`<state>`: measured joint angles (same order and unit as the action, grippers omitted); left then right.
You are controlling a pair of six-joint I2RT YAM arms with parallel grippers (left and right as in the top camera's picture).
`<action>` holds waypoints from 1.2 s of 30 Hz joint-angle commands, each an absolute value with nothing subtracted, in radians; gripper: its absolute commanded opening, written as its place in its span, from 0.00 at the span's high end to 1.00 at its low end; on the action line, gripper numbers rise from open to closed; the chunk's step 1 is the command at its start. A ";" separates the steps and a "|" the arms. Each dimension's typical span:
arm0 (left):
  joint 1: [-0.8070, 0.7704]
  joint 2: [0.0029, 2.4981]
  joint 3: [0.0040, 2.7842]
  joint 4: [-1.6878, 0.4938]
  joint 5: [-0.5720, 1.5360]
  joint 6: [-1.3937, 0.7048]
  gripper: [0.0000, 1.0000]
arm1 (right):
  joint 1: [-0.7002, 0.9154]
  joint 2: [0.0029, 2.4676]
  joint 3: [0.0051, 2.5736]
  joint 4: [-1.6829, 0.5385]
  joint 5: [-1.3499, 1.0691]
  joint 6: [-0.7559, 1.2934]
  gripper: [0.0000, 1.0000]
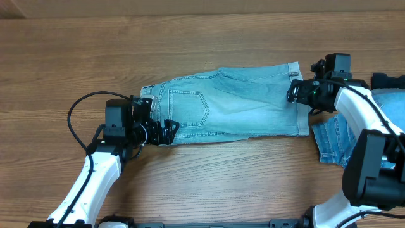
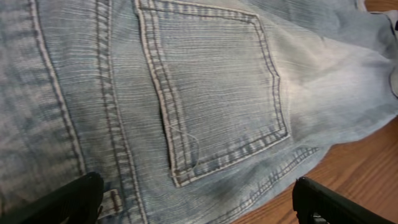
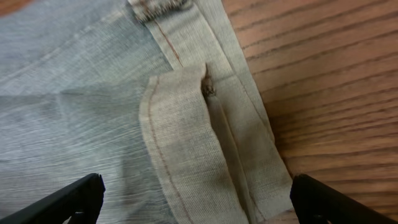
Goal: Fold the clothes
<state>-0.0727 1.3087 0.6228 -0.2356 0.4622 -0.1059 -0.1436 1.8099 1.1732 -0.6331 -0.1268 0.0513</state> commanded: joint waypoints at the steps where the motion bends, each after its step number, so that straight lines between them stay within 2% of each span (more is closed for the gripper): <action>1: -0.077 1.316 0.641 -0.236 0.258 -0.162 0.00 | -0.147 1.813 1.193 -0.625 -0.136 0.044 0.00; 7: -0.077 1.333 0.641 -0.245 0.043 -0.234 0.00 | -0.147 1.816 1.193 -0.614 -0.137 0.044 0.00; 11: -0.077 1.420 0.641 -0.206 0.152 -0.232 0.00 | -0.146 1.820 1.193 -0.614 -0.138 0.044 0.00; 15: -0.077 1.538 0.641 -0.089 0.357 -0.233 0.00 | -0.146 1.820 1.193 -0.617 -0.138 0.044 0.00; 21: -0.077 1.606 0.641 0.006 0.500 -0.234 0.00 | -0.146 1.832 1.192 -0.617 -0.170 0.044 0.00; 25: -0.077 1.680 0.641 0.026 0.500 -0.302 0.00 | -0.146 1.851 1.192 -0.616 -0.170 0.044 0.00; 32: -0.077 1.688 0.641 0.038 0.514 -0.304 0.00 | -0.147 1.876 1.192 -0.588 -0.128 0.044 0.00; 34: -0.077 1.688 0.641 0.038 0.514 -0.303 0.00 | -0.147 1.919 1.192 -0.590 -0.130 0.044 0.05; 36: -0.077 1.688 0.641 0.038 0.513 -0.303 0.00 | -0.147 1.966 1.192 -0.599 -0.133 0.044 0.15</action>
<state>-0.0715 1.6463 0.6521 0.0536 0.4870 -0.2825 -0.1436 1.9060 1.1805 -0.5903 -0.1352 0.0452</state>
